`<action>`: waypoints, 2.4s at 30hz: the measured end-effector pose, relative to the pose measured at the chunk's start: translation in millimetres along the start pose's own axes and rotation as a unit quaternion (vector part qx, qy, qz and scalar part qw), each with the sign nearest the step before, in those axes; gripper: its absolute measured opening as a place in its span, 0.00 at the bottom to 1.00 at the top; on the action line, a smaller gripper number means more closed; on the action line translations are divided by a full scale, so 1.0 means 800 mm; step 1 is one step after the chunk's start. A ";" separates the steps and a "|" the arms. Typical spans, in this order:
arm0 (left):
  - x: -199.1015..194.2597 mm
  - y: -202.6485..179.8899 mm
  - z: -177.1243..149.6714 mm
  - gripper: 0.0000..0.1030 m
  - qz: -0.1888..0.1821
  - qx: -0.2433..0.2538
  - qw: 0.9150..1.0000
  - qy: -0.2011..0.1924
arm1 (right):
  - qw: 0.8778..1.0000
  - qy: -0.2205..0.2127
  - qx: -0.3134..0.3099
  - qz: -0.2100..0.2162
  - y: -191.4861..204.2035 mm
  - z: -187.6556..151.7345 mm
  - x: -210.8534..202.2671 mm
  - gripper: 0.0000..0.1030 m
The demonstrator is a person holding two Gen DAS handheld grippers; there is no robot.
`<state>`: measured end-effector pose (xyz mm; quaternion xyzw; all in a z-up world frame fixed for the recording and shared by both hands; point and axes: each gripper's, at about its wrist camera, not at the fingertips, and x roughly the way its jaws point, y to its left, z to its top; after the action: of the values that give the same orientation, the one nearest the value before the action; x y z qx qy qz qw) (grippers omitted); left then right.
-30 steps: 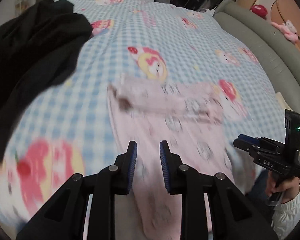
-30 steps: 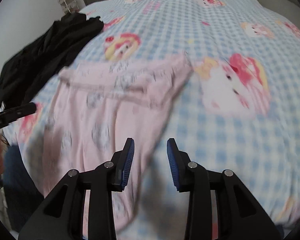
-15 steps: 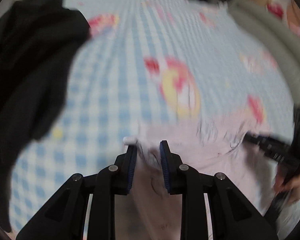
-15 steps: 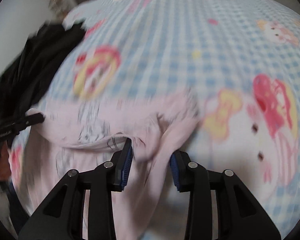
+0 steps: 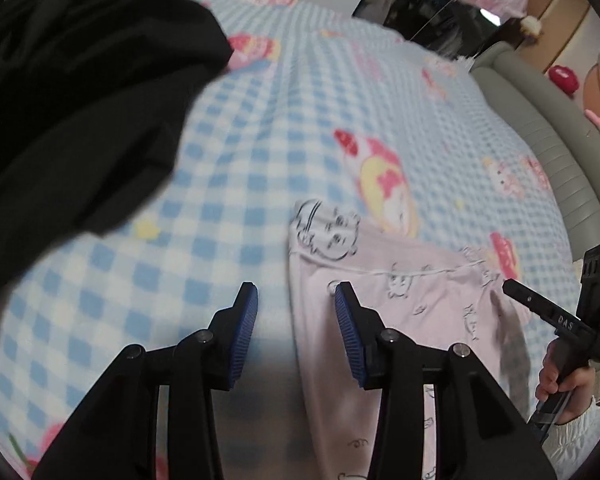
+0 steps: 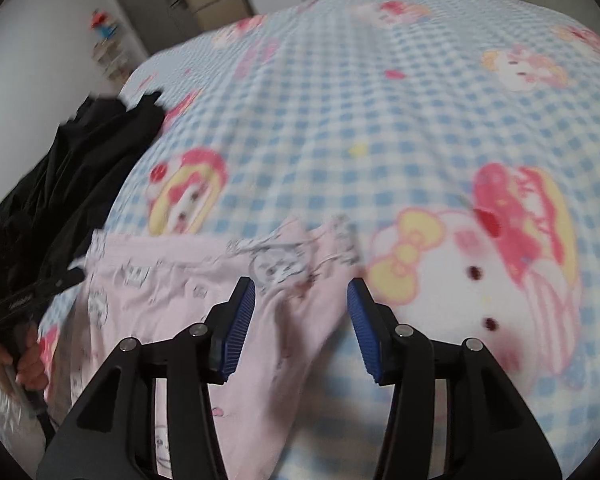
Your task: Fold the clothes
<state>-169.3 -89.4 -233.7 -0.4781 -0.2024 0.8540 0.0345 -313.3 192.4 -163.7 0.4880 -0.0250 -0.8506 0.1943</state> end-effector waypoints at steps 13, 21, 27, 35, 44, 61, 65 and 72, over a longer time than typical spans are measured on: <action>-0.007 -0.036 0.014 0.11 0.012 0.025 1.000 -0.010 | 0.999 0.023 -0.009 0.031 0.001 0.007 0.034 0.06; 0.006 -0.052 0.025 0.11 0.024 0.033 0.999 -0.012 | 0.999 0.001 0.038 0.030 -0.041 0.006 -0.008 0.07; 0.014 -0.034 0.011 0.48 -0.003 0.019 1.000 0.001 | 0.998 0.045 0.048 0.011 -0.052 -0.002 0.042 0.25; 0.040 -0.050 0.021 0.30 0.009 0.043 0.999 0.023 | 0.997 0.048 0.051 0.019 -0.055 0.004 0.060 0.29; 0.035 -0.061 0.043 0.13 0.021 0.027 0.999 0.025 | 0.997 -0.005 0.072 0.020 -0.058 0.026 0.017 0.07; -0.067 -0.038 -0.174 0.30 -0.033 -0.083 0.995 0.044 | 0.984 0.076 0.131 0.092 0.023 -0.193 -0.062 0.42; -0.076 -0.043 -0.209 0.37 -0.022 -0.091 0.994 0.055 | 0.987 0.069 0.117 0.088 0.049 -0.226 -0.068 0.42; -0.088 -0.046 -0.273 0.40 -0.052 -0.117 0.986 0.106 | 0.986 0.083 0.100 0.105 0.066 -0.255 -0.082 0.48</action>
<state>45.5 -5.3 -263.7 -0.5554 -0.3210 0.7658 0.0443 -96.7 197.2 -204.1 0.5686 -0.1451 -0.7753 0.2336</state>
